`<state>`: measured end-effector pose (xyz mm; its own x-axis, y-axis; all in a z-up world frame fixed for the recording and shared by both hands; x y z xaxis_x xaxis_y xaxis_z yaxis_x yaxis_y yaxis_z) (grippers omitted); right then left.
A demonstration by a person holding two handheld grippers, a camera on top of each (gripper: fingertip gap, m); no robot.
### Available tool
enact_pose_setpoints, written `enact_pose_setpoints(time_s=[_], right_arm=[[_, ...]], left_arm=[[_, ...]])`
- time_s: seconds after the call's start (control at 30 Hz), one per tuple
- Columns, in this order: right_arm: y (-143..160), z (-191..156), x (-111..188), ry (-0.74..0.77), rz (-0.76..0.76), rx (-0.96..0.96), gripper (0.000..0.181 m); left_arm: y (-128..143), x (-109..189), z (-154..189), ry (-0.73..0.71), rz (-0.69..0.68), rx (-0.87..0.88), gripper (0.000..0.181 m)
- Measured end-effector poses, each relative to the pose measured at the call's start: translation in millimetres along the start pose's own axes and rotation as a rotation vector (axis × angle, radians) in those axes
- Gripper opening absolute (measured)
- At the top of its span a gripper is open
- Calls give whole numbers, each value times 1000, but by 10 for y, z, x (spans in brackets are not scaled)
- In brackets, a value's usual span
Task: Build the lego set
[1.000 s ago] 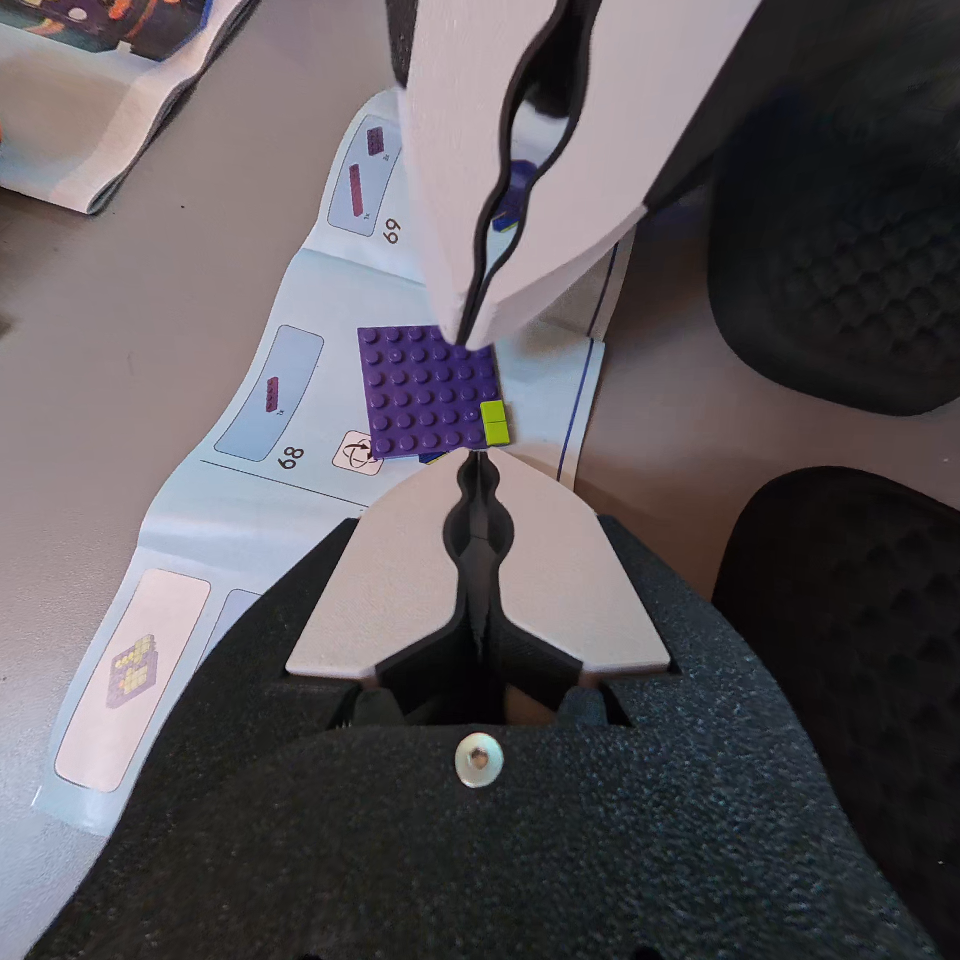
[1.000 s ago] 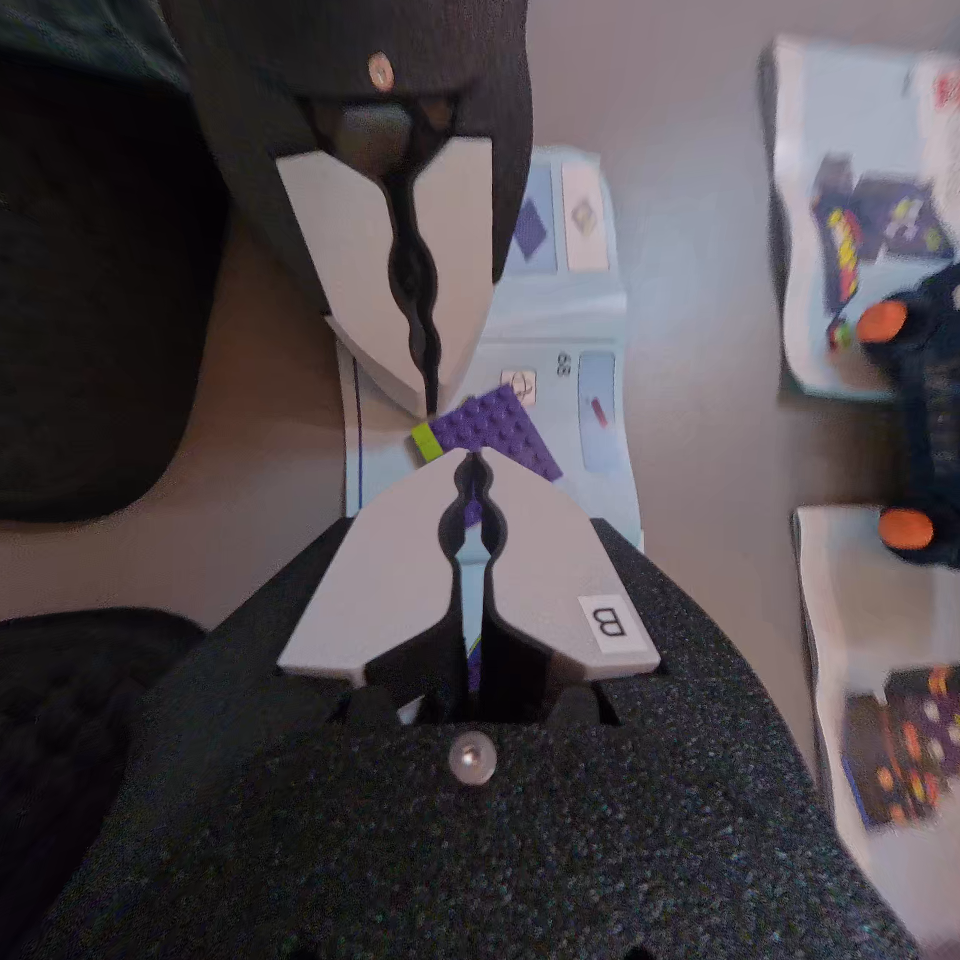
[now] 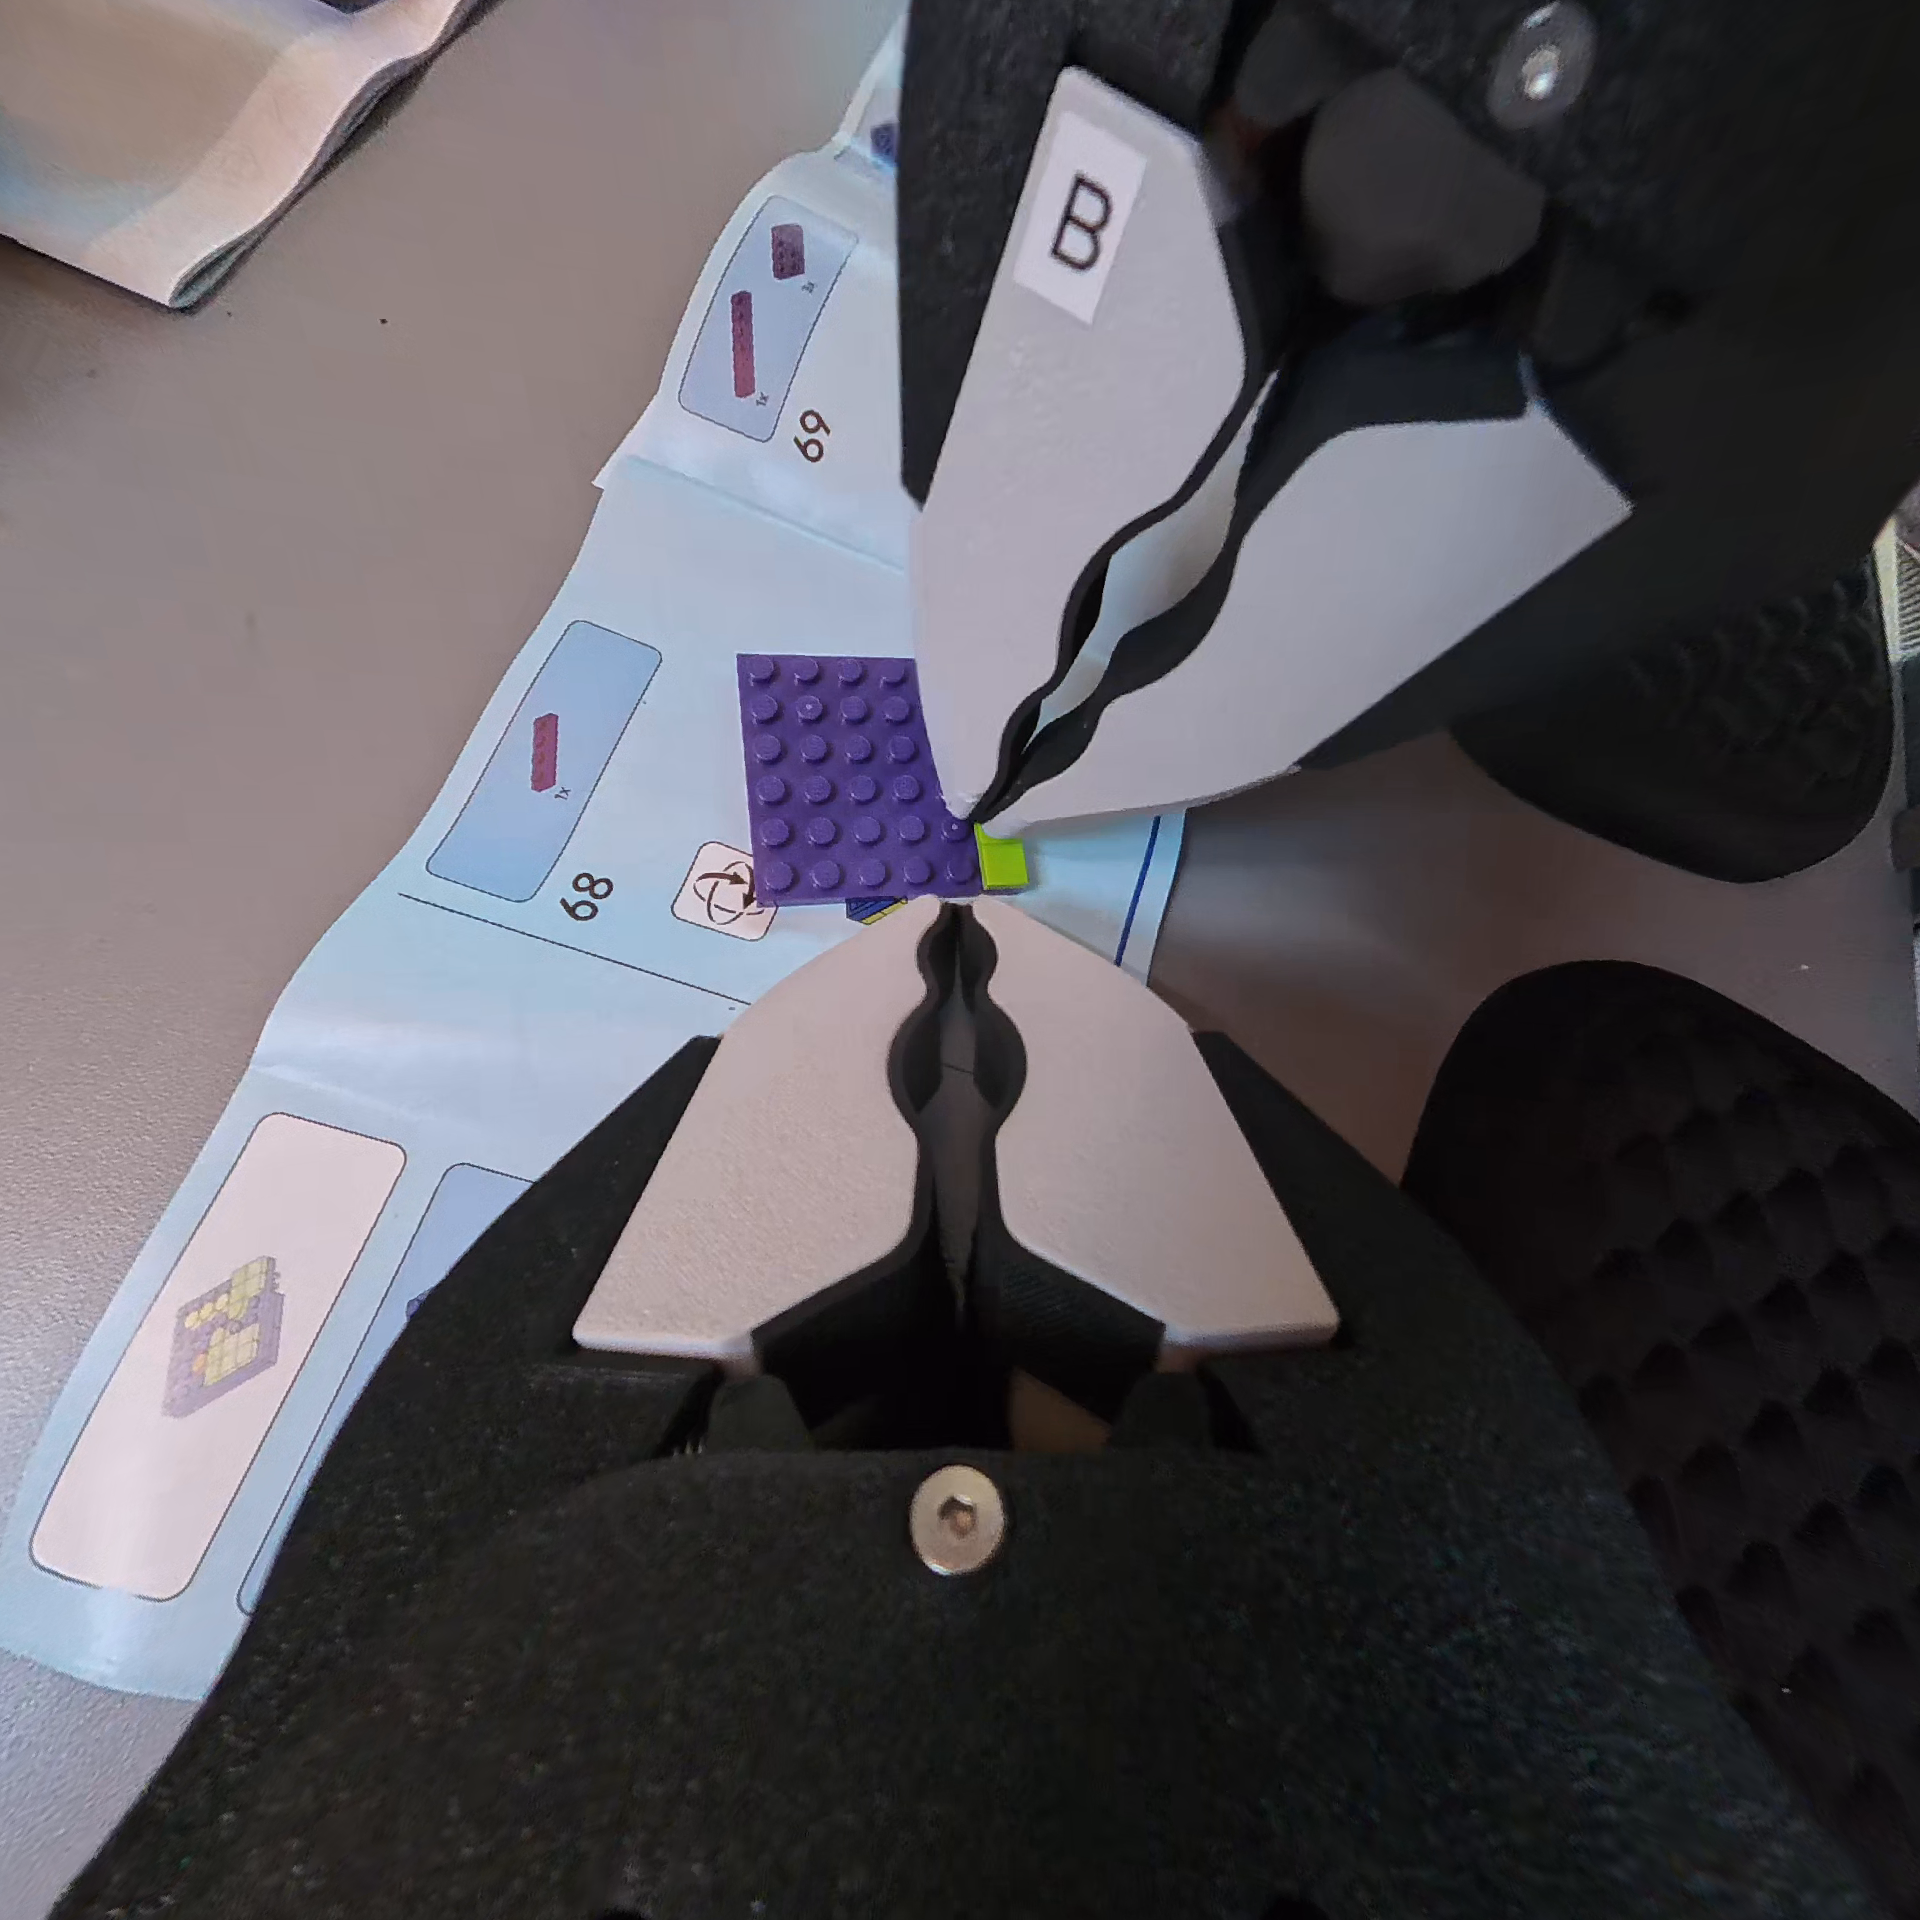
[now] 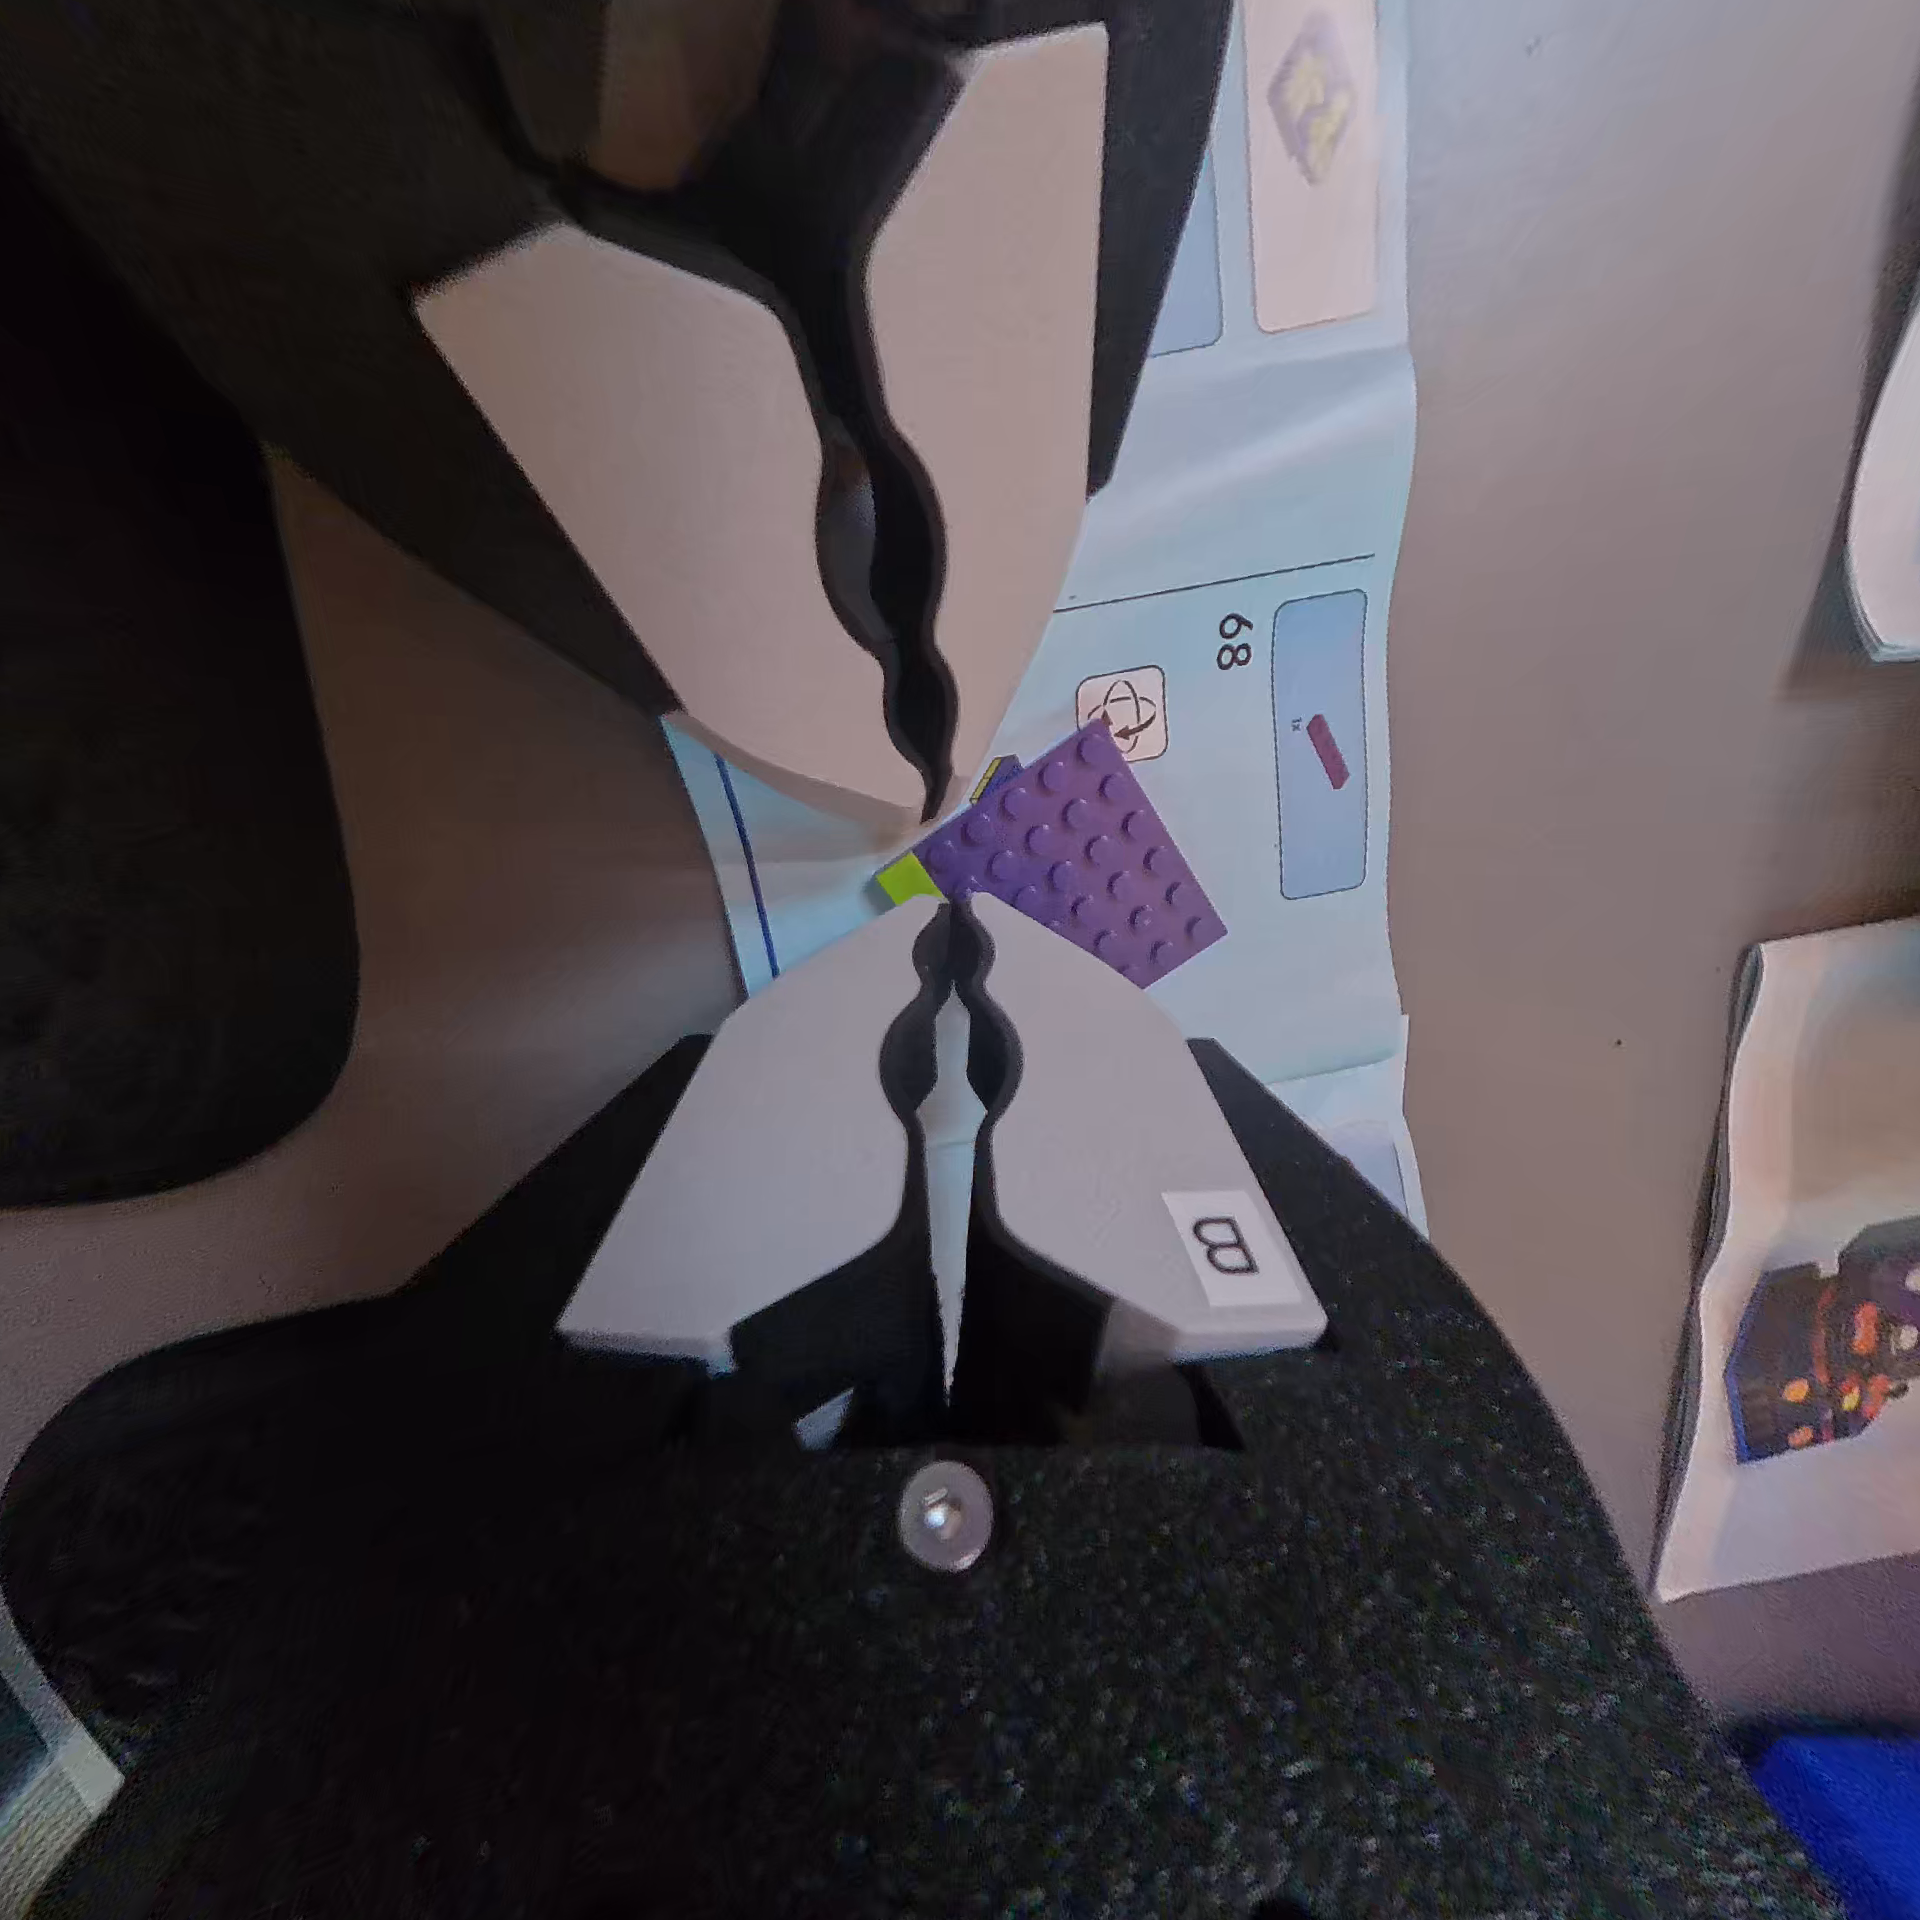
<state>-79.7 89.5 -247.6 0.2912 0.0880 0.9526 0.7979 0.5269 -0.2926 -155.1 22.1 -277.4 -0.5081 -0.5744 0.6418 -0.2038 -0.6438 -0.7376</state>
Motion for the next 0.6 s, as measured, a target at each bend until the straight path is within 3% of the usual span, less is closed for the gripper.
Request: enact_pose_setpoints(time_s=[0.03, 0.2, 0.27, 0.37, 0.4, 0.5, 0.6], right_arm=[[-1, -19, 0, 23, 0, -6, 0], [-34, -99, -1, 115, -25, -9, 0], [-75, -143, -56, 35, 73, -29, 0], [30, -154, -34, 29, 48, -23, 0], [48, -145, 59, 85, 86, -44, 0], [114, -216, 710, -3, 508, -120, 0], [421, -256, 1203, 156, 674, -143, 0]], left_arm=[[0, -1, 3, -2, 0, 1, 0], [-2, -4, 3, 5, 1, 18, 0], [2, 1, 13, -11, -6, 5, 0], [1, 32, -5, 16, 21, 41, 1], [-7, 52, 8, 21, 39, 23, 1], [-71, 190, -2, 52, 137, 24, 1], [-159, 426, -36, 16, 278, 12, 3]])
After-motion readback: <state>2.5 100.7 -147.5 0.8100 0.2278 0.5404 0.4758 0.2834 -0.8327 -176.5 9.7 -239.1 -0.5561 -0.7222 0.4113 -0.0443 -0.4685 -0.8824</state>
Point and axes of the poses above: each gripper's, where its closed fingertips meet, x back along the fingers, y out of its underside, z = x × y across the jaws, the point moved 9 cm from there along x, back along the fingers, and after that the axes turned 1 degree about -x, right-handed, at the moved point
